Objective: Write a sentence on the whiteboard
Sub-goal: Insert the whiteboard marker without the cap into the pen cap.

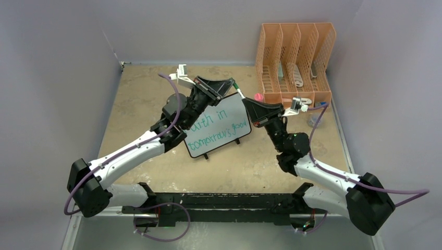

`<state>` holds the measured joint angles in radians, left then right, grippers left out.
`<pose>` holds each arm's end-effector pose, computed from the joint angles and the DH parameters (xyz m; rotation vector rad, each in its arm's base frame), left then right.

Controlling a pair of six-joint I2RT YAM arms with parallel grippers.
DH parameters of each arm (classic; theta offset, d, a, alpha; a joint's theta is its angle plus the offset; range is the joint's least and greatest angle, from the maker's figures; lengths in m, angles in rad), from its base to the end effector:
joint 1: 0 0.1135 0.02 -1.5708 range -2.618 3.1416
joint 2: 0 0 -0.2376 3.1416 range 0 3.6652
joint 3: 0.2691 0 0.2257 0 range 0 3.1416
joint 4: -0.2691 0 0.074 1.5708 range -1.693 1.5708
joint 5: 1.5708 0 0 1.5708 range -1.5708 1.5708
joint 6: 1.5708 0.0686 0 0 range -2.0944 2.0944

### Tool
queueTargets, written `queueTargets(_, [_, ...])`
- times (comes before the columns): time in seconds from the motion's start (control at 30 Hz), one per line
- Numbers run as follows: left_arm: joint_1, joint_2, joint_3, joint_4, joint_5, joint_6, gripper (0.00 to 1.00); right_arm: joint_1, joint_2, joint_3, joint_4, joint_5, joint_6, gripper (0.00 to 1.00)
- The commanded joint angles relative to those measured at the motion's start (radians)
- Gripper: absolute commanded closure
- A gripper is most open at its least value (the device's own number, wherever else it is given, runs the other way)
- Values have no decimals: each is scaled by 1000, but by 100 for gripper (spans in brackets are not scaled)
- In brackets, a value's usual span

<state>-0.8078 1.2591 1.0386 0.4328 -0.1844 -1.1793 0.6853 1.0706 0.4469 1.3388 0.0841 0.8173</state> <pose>0.2239 -0.2160 0.3804 -0.4554 1.4733 -1.5127 0.1780 0.1381 0.3370 0.1473 0.9243 1.3665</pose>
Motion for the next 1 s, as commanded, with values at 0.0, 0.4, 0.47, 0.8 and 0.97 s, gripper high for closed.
queueTargets(0.0, [-41,-30,-19,-12,91,6,83,5,-19,49,63,-14,-19,100])
queueTargets(0.4, [-38,-13,234,-423,-63,17,48,4,-61,18,7,-1,-87,100])
queueTargets(0.47, [-37,3,283,-507,-76,20,47,4,-59,18,2,-4,-99,100])
queueTargets(0.8, [-38,85,439,-696,-113,13,47,4,-44,20,4,-32,-112,100])
queueTargets(0.97, [-38,106,468,-706,-123,25,49,4,-44,20,2,-38,-115,100])
